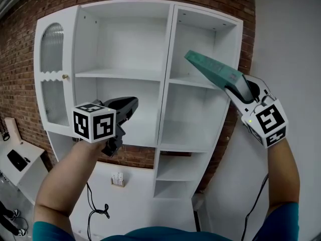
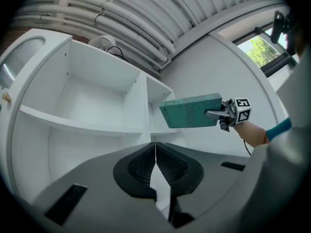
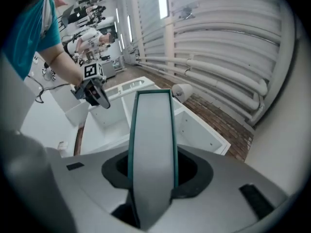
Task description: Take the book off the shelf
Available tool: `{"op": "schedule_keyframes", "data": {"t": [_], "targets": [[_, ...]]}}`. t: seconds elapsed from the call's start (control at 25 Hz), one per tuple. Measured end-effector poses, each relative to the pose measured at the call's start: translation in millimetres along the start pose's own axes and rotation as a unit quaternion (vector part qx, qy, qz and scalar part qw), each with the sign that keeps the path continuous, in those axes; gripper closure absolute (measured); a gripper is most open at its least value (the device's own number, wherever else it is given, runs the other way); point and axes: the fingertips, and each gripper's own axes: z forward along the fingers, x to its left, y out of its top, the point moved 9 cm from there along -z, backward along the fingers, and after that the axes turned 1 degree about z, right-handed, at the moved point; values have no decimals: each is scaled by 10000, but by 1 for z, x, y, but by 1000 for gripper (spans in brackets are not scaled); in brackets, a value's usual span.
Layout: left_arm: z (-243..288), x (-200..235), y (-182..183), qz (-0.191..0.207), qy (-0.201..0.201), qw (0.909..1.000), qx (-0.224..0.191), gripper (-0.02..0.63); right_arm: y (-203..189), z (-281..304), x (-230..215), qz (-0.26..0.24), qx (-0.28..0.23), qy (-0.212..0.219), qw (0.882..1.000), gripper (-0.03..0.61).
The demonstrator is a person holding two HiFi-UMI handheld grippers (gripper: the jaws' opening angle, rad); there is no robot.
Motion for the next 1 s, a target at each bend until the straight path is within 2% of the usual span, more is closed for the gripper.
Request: {"op": "schedule_keyframes", "data": {"t": [0.24, 0.44, 0.76, 1.0], "targets": [[-9, -14, -7, -6, -20, 10000, -24, 595, -9, -36, 6, 783, -530, -191, 9953, 407], [-20, -22, -16, -68, -20, 10000, -26, 595, -16, -55, 17, 1462, -902, -80, 9851, 407], [-39, -29, -50, -371, 42, 9992, 138, 595, -39, -70, 54, 2358, -914, 200, 9673, 407], [-47, -33, -86, -631, 37, 9978, 193, 595, -60, -78, 87, 2982, -946, 400, 9490, 407]]}}
